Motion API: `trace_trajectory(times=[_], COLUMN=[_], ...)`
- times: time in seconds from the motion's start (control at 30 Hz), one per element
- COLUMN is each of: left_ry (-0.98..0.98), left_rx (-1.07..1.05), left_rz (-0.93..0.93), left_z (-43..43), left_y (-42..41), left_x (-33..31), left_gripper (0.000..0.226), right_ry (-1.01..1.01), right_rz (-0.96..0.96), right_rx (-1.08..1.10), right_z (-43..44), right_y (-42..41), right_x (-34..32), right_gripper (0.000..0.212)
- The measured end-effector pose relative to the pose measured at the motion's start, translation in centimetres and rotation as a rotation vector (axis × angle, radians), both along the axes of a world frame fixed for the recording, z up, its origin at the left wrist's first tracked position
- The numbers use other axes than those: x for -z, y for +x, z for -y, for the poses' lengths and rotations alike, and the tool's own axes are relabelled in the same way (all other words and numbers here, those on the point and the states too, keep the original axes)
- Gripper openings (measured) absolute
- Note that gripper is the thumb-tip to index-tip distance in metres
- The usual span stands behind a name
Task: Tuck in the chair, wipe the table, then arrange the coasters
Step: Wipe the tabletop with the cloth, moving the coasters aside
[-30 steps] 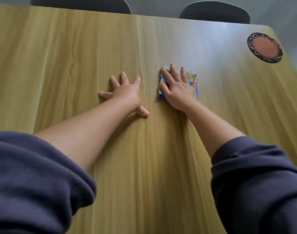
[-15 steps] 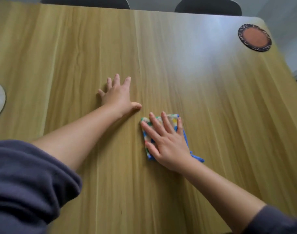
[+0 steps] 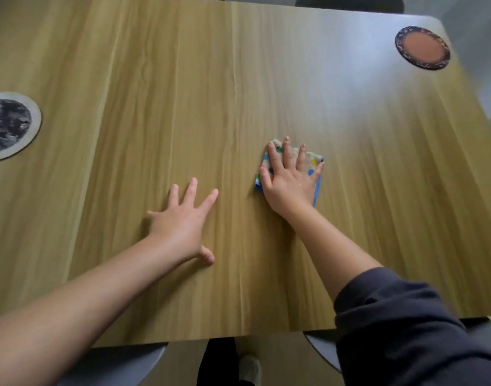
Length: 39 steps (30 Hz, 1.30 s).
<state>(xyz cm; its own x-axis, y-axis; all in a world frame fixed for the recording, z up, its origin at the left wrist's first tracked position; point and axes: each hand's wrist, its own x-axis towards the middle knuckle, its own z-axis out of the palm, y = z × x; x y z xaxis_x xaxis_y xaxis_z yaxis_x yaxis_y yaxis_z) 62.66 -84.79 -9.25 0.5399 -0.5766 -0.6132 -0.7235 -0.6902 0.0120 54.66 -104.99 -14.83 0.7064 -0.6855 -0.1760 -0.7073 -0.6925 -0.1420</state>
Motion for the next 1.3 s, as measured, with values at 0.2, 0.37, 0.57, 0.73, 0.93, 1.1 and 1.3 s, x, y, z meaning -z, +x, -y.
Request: trace_trajectory(times=[0.2, 0.37, 0.57, 0.73, 0.93, 1.1, 1.3], left_ry=[-0.052, -0.061, -0.068, -0.068, -0.1, -0.252, -0.321], left_rx=[-0.085, -0.121, -0.146, -0.12, -0.064, 0.048, 0.146], left_rz=[-0.016, -0.017, -0.026, 0.007, 0.009, 0.065, 0.047], left_z=[0.1, 0.1, 0.1, -0.2, -0.4, -2.4, -6.0], left_y=[-0.8, -1.0, -1.2, -1.2, -0.5, -0.3, 2.1], left_x=[-0.5, -0.7, -0.9, -0.7, -0.1, 0.9, 0.5], left_gripper=[0.134, 0.133, 0.131, 0.13, 0.131, 0.119, 0.11], right_ry=[0.006, 0.01, 0.004, 0.005, -0.014, 0.0, -0.004], right_rz=[0.014, -0.024, -0.059, -0.058, -0.046, -0.058, -0.062], right_rx=[-0.271, -0.223, 0.18, 0.369, 0.272, 0.066, 0.347], right_z=[-9.5, -6.5, -1.6, -4.5, -16.0, -21.4, -17.2], right_y=[-7.6, -12.3, -16.6, -16.3, -11.8, -9.9, -14.4], right_x=[-0.8, -0.9, -0.4, -0.7, -0.4, -0.5, -0.4], right_gripper=[0.06, 0.059, 0.057, 0.058, 0.059, 0.062, 0.059])
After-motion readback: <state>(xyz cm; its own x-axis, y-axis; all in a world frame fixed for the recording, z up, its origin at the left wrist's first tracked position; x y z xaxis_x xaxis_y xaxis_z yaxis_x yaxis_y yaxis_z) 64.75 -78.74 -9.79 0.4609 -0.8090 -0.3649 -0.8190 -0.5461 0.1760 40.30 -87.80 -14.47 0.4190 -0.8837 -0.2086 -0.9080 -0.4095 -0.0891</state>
